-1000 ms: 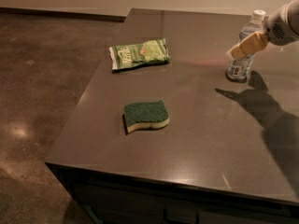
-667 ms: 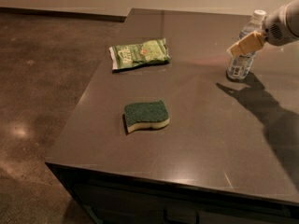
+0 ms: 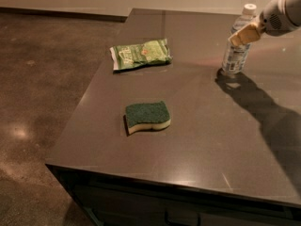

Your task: Knock blue plastic bottle over

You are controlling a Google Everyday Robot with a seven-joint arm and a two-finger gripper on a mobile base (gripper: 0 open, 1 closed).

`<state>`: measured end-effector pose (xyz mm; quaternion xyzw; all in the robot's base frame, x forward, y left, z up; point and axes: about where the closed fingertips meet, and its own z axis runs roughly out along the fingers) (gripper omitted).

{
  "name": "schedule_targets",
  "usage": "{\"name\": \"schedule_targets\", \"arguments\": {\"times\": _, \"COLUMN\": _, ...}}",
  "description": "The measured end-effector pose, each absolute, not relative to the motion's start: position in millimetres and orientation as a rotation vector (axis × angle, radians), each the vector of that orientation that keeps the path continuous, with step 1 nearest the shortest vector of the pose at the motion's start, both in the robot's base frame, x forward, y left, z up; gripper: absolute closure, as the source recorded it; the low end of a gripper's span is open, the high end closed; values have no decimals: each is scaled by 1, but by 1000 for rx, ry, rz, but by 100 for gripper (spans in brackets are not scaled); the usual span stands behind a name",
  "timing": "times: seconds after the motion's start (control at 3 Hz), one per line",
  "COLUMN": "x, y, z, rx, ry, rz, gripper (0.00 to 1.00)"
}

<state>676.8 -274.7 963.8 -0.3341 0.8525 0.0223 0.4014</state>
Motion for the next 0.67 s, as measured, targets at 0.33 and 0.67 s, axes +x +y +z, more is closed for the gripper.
{"name": "schedule_targets", "arguments": {"times": 0.33, "x": 671, "y": -258, "z": 975, "rx": -1000, "ry": 2181, "rz": -31, "gripper": 96}}
{"name": "schedule_targets", "arguments": {"times": 0.67, "x": 666, "y": -236, "z": 969, "rx": -1224, "ry": 2257, "rz": -186, "gripper": 100}}
